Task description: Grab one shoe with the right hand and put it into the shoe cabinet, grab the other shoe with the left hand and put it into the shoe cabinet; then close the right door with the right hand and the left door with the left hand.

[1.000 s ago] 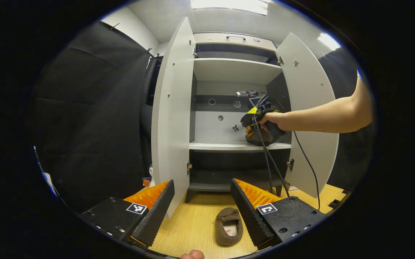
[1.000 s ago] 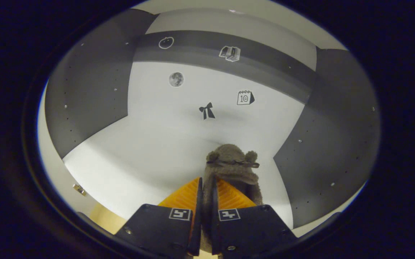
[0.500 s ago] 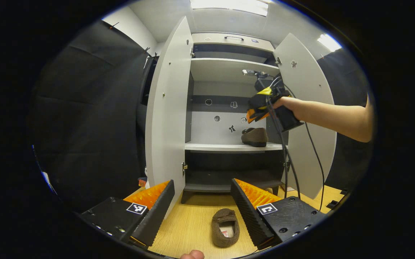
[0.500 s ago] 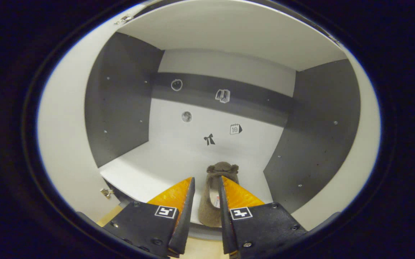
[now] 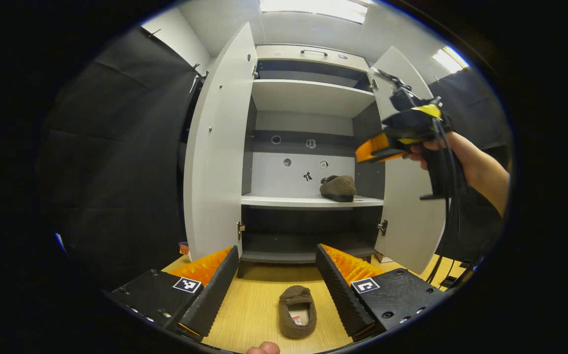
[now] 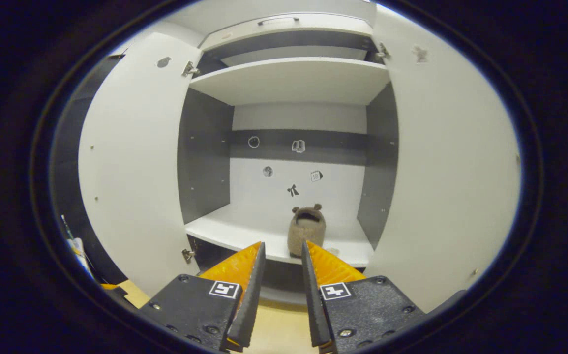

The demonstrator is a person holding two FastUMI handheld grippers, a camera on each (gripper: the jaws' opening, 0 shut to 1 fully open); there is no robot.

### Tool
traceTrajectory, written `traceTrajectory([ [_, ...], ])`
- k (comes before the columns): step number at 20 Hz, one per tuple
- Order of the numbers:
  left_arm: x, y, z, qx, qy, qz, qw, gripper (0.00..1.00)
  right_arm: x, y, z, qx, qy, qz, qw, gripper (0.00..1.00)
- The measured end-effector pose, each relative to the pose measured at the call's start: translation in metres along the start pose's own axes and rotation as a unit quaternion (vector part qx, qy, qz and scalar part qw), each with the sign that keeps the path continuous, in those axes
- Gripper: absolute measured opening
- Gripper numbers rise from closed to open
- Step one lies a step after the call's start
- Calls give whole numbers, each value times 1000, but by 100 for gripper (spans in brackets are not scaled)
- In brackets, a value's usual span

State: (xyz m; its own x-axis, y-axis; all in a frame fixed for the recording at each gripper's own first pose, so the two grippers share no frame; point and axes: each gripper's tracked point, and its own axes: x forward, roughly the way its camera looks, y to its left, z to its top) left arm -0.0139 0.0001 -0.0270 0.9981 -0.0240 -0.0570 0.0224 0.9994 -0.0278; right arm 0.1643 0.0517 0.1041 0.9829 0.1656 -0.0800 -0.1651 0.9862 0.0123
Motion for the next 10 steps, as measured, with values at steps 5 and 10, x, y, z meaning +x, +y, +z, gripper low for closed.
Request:
traceTrajectory([
  [5,-2,-14,-6,7,10,-17,1000,95,-39,-19,-79,34,-8,-20,999,47],
  [10,-3,-23,-13,16,19,-29,999,95,-71,-32,-139,20,-21,-57,998,47],
])
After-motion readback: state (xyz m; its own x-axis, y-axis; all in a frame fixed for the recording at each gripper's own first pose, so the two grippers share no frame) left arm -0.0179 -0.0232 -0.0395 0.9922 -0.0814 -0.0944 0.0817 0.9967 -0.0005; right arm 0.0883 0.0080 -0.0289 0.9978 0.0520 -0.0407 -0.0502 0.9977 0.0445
